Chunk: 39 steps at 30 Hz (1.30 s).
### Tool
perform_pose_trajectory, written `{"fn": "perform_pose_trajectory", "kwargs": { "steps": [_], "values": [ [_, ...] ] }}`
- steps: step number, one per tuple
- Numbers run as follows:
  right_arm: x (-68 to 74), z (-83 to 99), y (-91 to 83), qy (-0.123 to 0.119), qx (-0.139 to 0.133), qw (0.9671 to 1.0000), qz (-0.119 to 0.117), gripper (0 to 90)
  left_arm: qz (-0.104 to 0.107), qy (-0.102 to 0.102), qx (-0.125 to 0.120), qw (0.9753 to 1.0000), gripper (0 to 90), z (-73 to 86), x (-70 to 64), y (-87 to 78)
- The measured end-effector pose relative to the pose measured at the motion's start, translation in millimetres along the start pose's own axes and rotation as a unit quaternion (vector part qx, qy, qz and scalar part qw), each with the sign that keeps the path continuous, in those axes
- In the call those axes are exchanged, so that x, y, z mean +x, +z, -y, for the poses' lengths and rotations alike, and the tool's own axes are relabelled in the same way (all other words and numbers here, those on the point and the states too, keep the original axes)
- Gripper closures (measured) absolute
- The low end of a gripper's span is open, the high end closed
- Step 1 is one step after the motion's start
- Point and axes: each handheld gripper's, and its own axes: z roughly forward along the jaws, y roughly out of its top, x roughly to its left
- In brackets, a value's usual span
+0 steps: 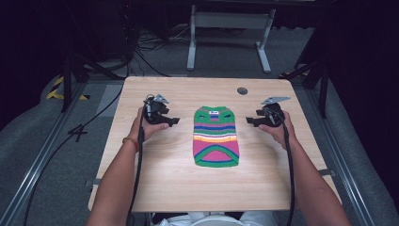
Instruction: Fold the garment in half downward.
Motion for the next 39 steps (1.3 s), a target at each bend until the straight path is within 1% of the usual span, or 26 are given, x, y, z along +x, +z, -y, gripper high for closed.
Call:
{"fn": "perform_pose_trajectory", "kwargs": {
  "steps": [1, 3, 5, 6, 7, 8, 9, 10, 12, 14, 15, 16, 18, 19, 20, 21, 22, 23, 27, 28, 29, 31, 32, 35, 37, 39],
  "values": [
    [1.3, -6.4, 3.5, -0.002, 0.001, 1.0, -0.003, 36.1, 0.002, -0.001, 0.0, 1.0, 32.0, -5.2, -1.5, 5.2],
    [5.0, -19.2, 12.0, -0.004, 0.001, 1.0, -0.008, 37.3, 0.006, 0.009, 0.007, 0.9999, 32.9, -15.1, -4.2, 15.5],
    [7.5, -27.3, 19.7, -0.007, 0.005, 0.9999, -0.008, 38.4, 0.006, 0.011, 0.009, 0.9999, 34.9, -23.3, -7.5, 26.3],
    [8.9, -31.1, 24.6, -0.008, 0.01, 0.9999, -0.011, 39.6, 0.007, 0.012, 0.014, 0.9998, 35.1, -28.1, -8.4, 31.7],
    [10.4, -35.3, 30.9, -0.012, 0.014, 0.9998, -0.012, 39.9, 0.01, 0.006, 0.013, 0.9998, 35.6, -31.1, -9.2, 36.6],
    [11.7, -38.2, 35.7, -0.012, 0.016, 0.9997, -0.012, 40.6, 0.01, 0.006, 0.015, 0.9998, 36.9, -34.0, -10.0, 41.2],
    [12.5, -40.8, 40.7, -0.013, 0.021, 0.9996, -0.011, 41.6, 0.014, 0.008, 0.018, 0.9997, 37.9, -36.6, -10.5, 46.3],
    [13.2, -43.2, 45.7, -0.013, 0.024, 0.9996, -0.012, 42.6, 0.014, 0.003, 0.018, 0.9997, 38.8, -38.9, -11.5, 51.5],
    [14.1, -47.0, 54.2, -0.016, 0.027, 0.9995, -0.01, 43.9, 0.012, 0.007, 0.021, 0.9997, 42.7, -44.0, -13.2, 60.3],
    [14.4, -50.4, 61.0, -0.015, 0.028, 0.9994, -0.013, 46.5, 0.003, 0.013, 0.019, 0.9997, 48.2, -48.5, -15.0, 65.8],
    [14.7, -51.3, 63.0, -0.016, 0.029, 0.9994, -0.012, 47.4, 0.006, 0.014, 0.013, 0.9998, 49.6, -51.2, -15.3, 68.6],
    [14.6, -52.2, 65.7, -0.014, 0.027, 0.9995, -0.01, 48.8, 0.005, 0.015, 0.008, 0.9998, 50.4, -54.0, -15.1, 70.8],
    [12.9, -52.7, 71.3, -0.006, 0.026, 0.9996, -0.014, 52.1, 0.0, -0.003, 0.002, 1.0, 53.7, -58.5, -14.2, 75.3],
    [12.6, -52.8, 73.1, -0.002, 0.024, 0.9996, -0.013, 53.0, -0.001, -0.003, 0.003, 1.0, 53.7, -60.3, -13.5, 77.8],
    [11.7, -52.8, 75.6, 0.0, 0.023, 0.9997, -0.013, 54.7, -0.003, -0.007, 0.003, 1.0, 53.7, -61.3, -13.5, 79.6],
    [12.0, -52.9, 77.2, 0.004, 0.022, 0.9996, -0.014, 55.6, -0.005, -0.01, 0.01, 0.9999, 53.9, -62.6, -12.8, 82.5],
    [12.0, -52.9, 80.6, 0.0, 0.022, 0.9996, -0.016, 56.6, -0.001, -0.012, 0.011, 0.9999, 54.1, -62.8, -12.1, 85.7],
    [12.8, -52.9, 82.9, 0.004, 0.023, 0.9996, -0.016, 57.0, -0.003, -0.016, 0.013, 0.9998, 54.3, -62.7, -12.5, 88.3],
    [15.4, -52.8, 92.9, 0.006, 0.026, 0.9995, -0.018, 59.1, -0.002, -0.02, 0.024, 0.9995, 55.4, -60.7, -13.0, 96.0],
    [16.0, -52.5, 94.8, 0.008, 0.026, 0.9995, -0.016, 59.3, -0.005, -0.015, 0.024, 0.9996, 57.1, -60.4, -13.0, 97.1],
    [16.4, -52.2, 96.5, 0.01, 0.027, 0.9994, -0.016, 59.9, -0.003, -0.017, 0.019, 0.9997, 58.2, -59.7, -13.3, 97.5],
    [17.4, -50.6, 99.4, 0.008, 0.035, 0.9991, -0.02, 62.4, -0.004, -0.02, 0.019, 0.9996, 61.0, -59.1, -14.4, 98.8],
    [16.9, -48.4, 101.1, 0.011, 0.043, 0.9988, -0.021, 62.5, -0.005, -0.019, 0.025, 0.9995, 63.6, -58.5, -15.3, 101.5],
    [15.6, -47.5, 100.7, 0.015, 0.04, 0.9988, -0.023, 63.0, -0.006, -0.014, 0.032, 0.9994, 64.2, -57.9, -16.4, 104.4],
    [15.5, -46.6, 101.2, 0.017, 0.041, 0.9988, -0.024, 63.0, 0.0, -0.02, 0.031, 0.9993, 67.8, -57.2, -17.4, 105.5],
    [16.7, -45.5, 102.6, 0.019, 0.039, 0.9987, -0.026, 66.0, 0.008, -0.023, 0.031, 0.9992, 71.6, -56.6, -17.5, 105.3]
  ]
}}
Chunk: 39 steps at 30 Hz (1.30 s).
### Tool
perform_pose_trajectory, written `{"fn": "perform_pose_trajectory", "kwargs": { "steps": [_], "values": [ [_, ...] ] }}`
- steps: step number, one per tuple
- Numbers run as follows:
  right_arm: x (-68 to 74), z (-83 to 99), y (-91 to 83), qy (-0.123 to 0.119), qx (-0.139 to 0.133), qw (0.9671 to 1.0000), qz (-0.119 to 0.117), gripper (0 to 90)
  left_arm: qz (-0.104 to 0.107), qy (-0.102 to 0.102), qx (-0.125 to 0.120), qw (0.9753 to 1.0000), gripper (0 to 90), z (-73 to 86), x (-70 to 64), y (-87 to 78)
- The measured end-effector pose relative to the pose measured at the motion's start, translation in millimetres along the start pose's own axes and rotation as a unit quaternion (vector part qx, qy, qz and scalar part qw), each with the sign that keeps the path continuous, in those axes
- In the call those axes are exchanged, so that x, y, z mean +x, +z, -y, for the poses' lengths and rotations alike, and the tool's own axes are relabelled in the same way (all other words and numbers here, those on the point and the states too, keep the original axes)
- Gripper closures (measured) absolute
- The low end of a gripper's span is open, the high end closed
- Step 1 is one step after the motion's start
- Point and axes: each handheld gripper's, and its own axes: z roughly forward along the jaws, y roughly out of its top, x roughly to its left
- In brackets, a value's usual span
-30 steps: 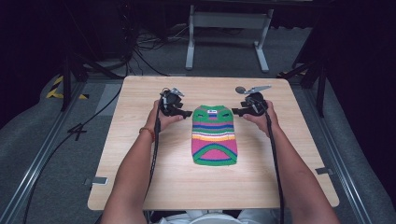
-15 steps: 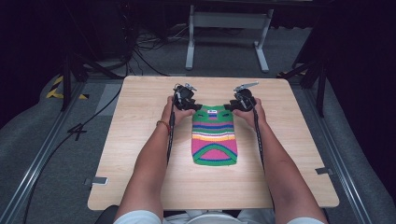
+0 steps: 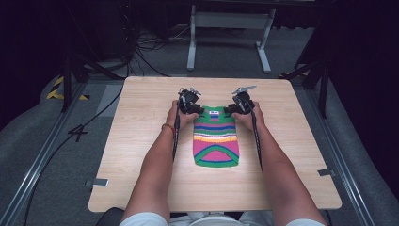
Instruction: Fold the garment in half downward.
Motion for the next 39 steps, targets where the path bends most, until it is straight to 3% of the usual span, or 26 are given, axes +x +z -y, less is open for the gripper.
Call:
{"fn": "perform_pose_trajectory", "kwargs": {
  "steps": [4, 7, 10, 20, 25, 30, 34, 39],
  "values": [
    [0.6, 2.1, 1.5, 0.014, -0.006, 0.9997, -0.018, 77.0, 0.0, 0.008, -0.002, 1.0, 81.2, 0.6, -2.6, 0.0],
    [3.8, 0.6, 0.6, 0.001, -0.003, 0.9999, -0.014, 82.7, -0.012, 0.017, 0.003, 0.9998, 83.2, -1.0, -6.5, -1.2],
    [6.9, -1.7, -1.9, -0.018, -0.004, 0.9998, -0.009, 84.0, -0.027, 0.029, -0.004, 0.9992, 83.8, -3.6, -10.2, -5.8],
    [9.9, -12.3, -25.9, -0.037, -0.055, 0.9977, -0.017, 84.1, -0.051, 0.058, -0.028, 0.9966, 83.8, -16.1, -17.3, -27.2],
    [14.9, -21.0, -43.2, -0.061, -0.085, 0.9943, -0.019, 84.1, -0.066, 0.086, -0.05, 0.9928, 83.6, -26.2, -22.4, -46.6],
    [18.3, -32.4, -59.2, -0.077, -0.109, 0.991, -0.015, 84.1, -0.072, 0.088, -0.065, 0.9914, 83.4, -32.1, -25.7, -59.8],
    [24.4, -36.5, -70.0, -0.096, -0.121, 0.9878, -0.023, 84.1, -0.072, 0.098, -0.068, 0.9903, 83.4, -28.8, -27.3, -69.0],
    [32.6, -30.4, -79.2, -0.118, -0.122, 0.9849, -0.035, 84.0, -0.063, 0.129, -0.07, 0.9872, 83.4, -17.9, -33.2, -80.0]
  ]
}}
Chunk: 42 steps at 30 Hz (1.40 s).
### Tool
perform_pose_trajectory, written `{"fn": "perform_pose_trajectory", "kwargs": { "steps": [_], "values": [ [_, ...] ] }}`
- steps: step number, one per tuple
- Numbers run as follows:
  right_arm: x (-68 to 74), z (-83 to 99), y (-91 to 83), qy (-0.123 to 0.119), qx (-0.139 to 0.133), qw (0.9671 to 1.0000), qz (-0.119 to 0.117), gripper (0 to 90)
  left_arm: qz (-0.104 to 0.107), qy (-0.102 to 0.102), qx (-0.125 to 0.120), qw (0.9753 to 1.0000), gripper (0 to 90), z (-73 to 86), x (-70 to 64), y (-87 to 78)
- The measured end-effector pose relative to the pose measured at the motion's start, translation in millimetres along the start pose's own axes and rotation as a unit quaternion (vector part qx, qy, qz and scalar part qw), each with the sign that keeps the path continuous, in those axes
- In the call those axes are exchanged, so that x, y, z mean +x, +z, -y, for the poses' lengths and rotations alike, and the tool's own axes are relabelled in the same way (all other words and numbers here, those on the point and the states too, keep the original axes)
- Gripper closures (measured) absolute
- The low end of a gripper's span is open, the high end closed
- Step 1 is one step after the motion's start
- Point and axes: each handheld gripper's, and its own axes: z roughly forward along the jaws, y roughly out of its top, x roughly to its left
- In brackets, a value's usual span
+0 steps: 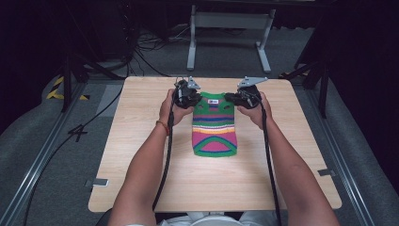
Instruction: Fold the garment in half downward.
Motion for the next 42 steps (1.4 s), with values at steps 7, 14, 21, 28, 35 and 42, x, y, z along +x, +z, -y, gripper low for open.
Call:
{"fn": "perform_pose_trajectory", "kwargs": {
  "steps": [7, 14, 21, 28, 35, 42],
  "values": [
    [15.9, 10.4, -12.2, -0.02, 0.0, 0.9995, -0.024, 83.8, 0.014, 0.033, 0.004, 0.9993, 82.9, 13.7, -15.1, -12.2],
    [35.2, 21.3, -18.7, -0.042, 0.005, 0.9978, -0.051, 83.6, 0.032, 0.044, 0.003, 0.9985, 82.7, 30.4, -25.9, -20.5],
    [45.3, 36.4, -25.1, -0.051, 0.015, 0.9959, -0.073, 82.9, 0.052, 0.071, 0.008, 0.9961, 82.6, 42.4, -41.0, -25.4],
    [58.0, 54.4, -33.2, -0.063, 0.029, 0.9936, -0.089, 82.4, 0.061, 0.105, 0.022, 0.9923, 82.5, 54.4, -60.7, -29.5],
    [69.3, 68.6, -41.5, -0.079, 0.05, 0.9901, -0.105, 82.2, 0.074, 0.129, 0.028, 0.9885, 82.6, 62.5, -78.7, -34.1],
    [75.5, 80.0, -51.8, -0.089, 0.06, 0.9873, -0.118, 81.5, 0.093, 0.15, 0.036, 0.9836, 82.7, 71.7, -96.2, -35.6]
  ]
}}
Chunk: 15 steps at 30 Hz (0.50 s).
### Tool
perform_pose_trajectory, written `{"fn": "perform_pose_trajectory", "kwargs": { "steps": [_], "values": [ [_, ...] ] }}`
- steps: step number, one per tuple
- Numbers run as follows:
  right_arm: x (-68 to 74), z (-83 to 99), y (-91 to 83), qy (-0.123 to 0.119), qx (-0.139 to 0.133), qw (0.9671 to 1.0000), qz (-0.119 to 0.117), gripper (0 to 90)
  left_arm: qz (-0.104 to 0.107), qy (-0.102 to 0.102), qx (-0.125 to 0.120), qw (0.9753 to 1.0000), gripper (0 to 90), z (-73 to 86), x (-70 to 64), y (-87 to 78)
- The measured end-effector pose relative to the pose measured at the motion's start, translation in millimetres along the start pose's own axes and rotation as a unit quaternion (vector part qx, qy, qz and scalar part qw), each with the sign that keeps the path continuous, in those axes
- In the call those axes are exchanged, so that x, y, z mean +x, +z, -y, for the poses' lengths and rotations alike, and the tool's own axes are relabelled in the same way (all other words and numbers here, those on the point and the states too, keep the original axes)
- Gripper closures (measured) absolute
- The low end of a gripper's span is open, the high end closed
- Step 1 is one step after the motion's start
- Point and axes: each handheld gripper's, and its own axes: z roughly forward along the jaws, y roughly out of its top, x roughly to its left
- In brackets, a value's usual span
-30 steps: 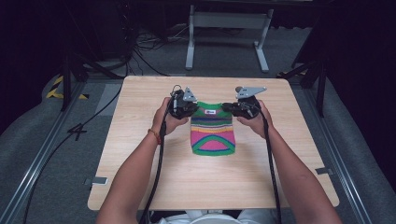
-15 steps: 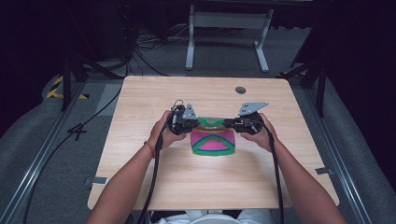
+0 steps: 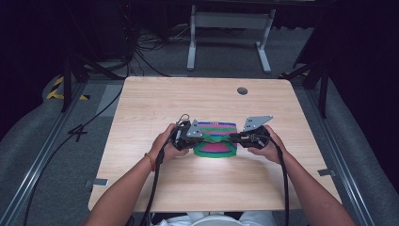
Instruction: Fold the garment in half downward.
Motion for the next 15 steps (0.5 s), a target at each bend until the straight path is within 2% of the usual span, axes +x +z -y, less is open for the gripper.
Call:
{"fn": "perform_pose_trajectory", "kwargs": {
  "steps": [2, 3, 5, 6, 7, 11, 15],
  "values": [
    [3.5, 4.1, -1.1, -0.002, 0.003, 1.0, -0.003, 81.5, 0.006, -0.002, 0.004, 1.0, 82.6, 1.1, -4.8, 1.5],
    [4.8, 5.3, -1.6, -0.003, 0.005, 1.0, -0.006, 81.5, 0.011, 0.015, 0.014, 0.9997, 82.5, 2.1, -10.0, 3.7],
    [6.3, 6.4, -2.1, -0.004, 0.007, 0.9999, -0.006, 81.4, 0.013, 0.014, 0.021, 0.9996, 82.3, 2.9, -13.1, 4.6],
    [9.7, 8.6, -3.4, -0.008, 0.009, 0.9998, -0.015, 81.7, 0.015, 0.022, 0.026, 0.9993, 82.3, 3.9, -14.9, 5.6],
    [10.9, 9.2, -3.8, -0.009, 0.009, 0.9998, -0.017, 81.8, 0.018, 0.018, 0.03, 0.9992, 82.2, 6.3, -17.4, 6.3],
    [16.2, 12.5, -3.7, -0.015, 0.017, 0.9995, -0.022, 81.8, 0.021, 0.022, 0.038, 0.9988, 80.5, 11.3, -19.2, 8.8],
    [19.9, 18.1, 1.9, -0.012, 0.024, 0.9994, -0.024, 79.9, 0.032, 0.017, 0.032, 0.9988, 77.7, 13.9, -18.4, 9.1]
  ]
}}
